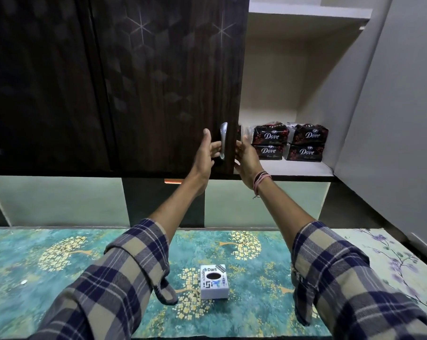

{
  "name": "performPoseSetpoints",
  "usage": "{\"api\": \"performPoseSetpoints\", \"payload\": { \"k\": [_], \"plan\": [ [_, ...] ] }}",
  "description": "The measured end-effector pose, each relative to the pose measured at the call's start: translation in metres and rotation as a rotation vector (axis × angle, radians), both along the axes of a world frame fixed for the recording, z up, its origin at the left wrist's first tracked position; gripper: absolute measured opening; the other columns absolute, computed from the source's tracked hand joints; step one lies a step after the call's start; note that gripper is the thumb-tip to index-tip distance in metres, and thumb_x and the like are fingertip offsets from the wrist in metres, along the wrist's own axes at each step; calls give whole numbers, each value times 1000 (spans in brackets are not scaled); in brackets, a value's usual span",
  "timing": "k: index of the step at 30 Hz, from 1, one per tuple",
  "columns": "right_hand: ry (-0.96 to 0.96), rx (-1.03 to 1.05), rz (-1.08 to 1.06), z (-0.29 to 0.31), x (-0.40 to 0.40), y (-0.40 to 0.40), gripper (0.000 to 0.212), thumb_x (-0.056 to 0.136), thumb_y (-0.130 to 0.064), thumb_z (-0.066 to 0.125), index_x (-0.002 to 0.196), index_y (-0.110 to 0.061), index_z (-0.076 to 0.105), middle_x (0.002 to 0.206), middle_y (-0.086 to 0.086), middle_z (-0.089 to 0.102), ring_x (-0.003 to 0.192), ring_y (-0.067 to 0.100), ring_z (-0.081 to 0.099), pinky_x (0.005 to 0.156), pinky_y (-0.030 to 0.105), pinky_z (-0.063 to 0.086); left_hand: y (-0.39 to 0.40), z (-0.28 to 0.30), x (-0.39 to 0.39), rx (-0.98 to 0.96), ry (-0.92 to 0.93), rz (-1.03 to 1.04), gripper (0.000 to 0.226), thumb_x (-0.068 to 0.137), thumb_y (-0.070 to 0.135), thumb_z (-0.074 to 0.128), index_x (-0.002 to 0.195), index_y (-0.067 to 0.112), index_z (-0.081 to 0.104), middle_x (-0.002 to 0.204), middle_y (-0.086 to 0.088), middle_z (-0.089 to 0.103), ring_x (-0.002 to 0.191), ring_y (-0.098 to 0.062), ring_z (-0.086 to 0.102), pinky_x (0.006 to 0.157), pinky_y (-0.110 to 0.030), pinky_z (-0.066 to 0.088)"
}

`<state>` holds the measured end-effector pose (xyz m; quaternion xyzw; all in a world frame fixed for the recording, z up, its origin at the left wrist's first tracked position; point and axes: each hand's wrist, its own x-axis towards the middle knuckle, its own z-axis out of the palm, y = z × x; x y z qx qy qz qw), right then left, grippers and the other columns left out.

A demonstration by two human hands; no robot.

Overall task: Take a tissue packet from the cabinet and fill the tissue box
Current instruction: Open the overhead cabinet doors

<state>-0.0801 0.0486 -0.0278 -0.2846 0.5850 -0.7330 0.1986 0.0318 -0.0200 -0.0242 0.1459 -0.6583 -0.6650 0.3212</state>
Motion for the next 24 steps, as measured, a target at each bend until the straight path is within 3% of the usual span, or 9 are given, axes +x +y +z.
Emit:
{"api": "performPoseSetpoints", "payload": {
  "k": [3, 5, 9, 14, 17, 24],
  "plan": [
    [8, 3, 29, -5, 20, 11, 57, 106, -53, 25, 109, -19, 71, 94, 4, 74, 90, 18, 67, 87, 40, 53, 10, -3, 15, 6, 19, 31, 83, 104, 65, 17, 113, 5, 74, 104, -11, 69, 85, -19, 56, 89, -31, 46],
    [17, -5, 73, -12, 40, 23, 54, 106, -51, 26, 114, -23, 72, 98, 3, 76, 92, 17, 70, 91, 41, 55, 20, -10, 29, -2, 44, 125, 83, 103, 67, 22, 104, 4, 77, 92, -10, 71, 78, -16, 56, 82, -34, 46],
    [2, -57, 122, -23, 83, 51, 63, 106, -53, 26, 118, -12, 73, 107, 8, 76, 102, 22, 68, 95, 44, 53, 53, -30, 71, 43, 241, 317, 67, 107, 56, 30, 113, 7, 76, 102, -8, 77, 90, -15, 69, 81, -31, 52],
    [-47, -155, 205, -27, 137, 69, 65, 104, -57, 28, 126, -11, 68, 119, 12, 73, 102, 19, 66, 91, 45, 51, 93, -46, 135, 2, 437, 539, 50, 110, 43, 33, 128, 13, 69, 121, -5, 73, 105, -10, 68, 92, -33, 57],
    [-79, -178, 305, -31, 168, 70, 67, 101, -61, 30, 124, -11, 69, 123, 18, 70, 108, 28, 64, 99, 54, 49, 107, -52, 172, -29, 456, 543, 56, 108, 47, 32, 131, 11, 68, 129, -9, 71, 117, -19, 67, 99, -37, 56],
    [-51, -162, 501, -32, 244, 54, 70, 102, -60, 28, 122, -7, 70, 121, 21, 70, 119, 41, 62, 101, 55, 50, 114, -52, 247, -31, 438, 658, 62, 104, 55, 30, 132, 13, 67, 129, -4, 72, 122, -16, 65, 108, -43, 48]
  ]
}}
